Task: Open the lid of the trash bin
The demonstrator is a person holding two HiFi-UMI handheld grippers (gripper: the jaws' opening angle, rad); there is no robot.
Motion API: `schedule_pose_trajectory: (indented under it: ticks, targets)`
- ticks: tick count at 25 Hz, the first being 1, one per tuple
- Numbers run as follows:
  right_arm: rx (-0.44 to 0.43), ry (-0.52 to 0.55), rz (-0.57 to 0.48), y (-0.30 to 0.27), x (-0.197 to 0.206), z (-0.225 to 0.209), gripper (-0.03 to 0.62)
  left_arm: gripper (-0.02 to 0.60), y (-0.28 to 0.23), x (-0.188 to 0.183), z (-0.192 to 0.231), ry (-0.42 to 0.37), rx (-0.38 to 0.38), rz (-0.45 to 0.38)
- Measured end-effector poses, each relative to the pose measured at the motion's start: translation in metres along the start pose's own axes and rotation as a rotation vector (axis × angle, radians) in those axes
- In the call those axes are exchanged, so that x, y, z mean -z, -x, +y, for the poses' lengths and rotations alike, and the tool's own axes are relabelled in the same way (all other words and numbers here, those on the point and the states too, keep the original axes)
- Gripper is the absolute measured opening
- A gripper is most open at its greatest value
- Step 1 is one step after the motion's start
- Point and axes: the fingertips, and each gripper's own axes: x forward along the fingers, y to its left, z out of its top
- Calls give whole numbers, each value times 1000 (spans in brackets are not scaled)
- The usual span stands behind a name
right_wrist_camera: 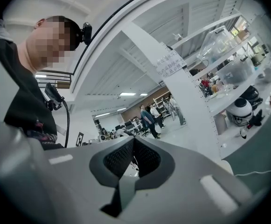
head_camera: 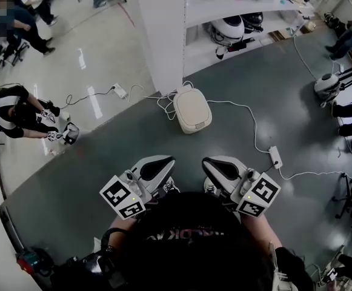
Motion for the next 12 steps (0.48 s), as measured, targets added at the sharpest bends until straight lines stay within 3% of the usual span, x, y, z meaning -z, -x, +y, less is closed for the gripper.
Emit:
schedule_pose_trajectory:
  ticks: [4, 12]
  targets:
    - [44, -10, -16, -19, 3, 1, 7, 0, 12, -2, 10, -34, 38, 42]
    - [176, -39, -51, -51, 8, -20, 8, 0, 39, -5, 45, -21, 90, 87]
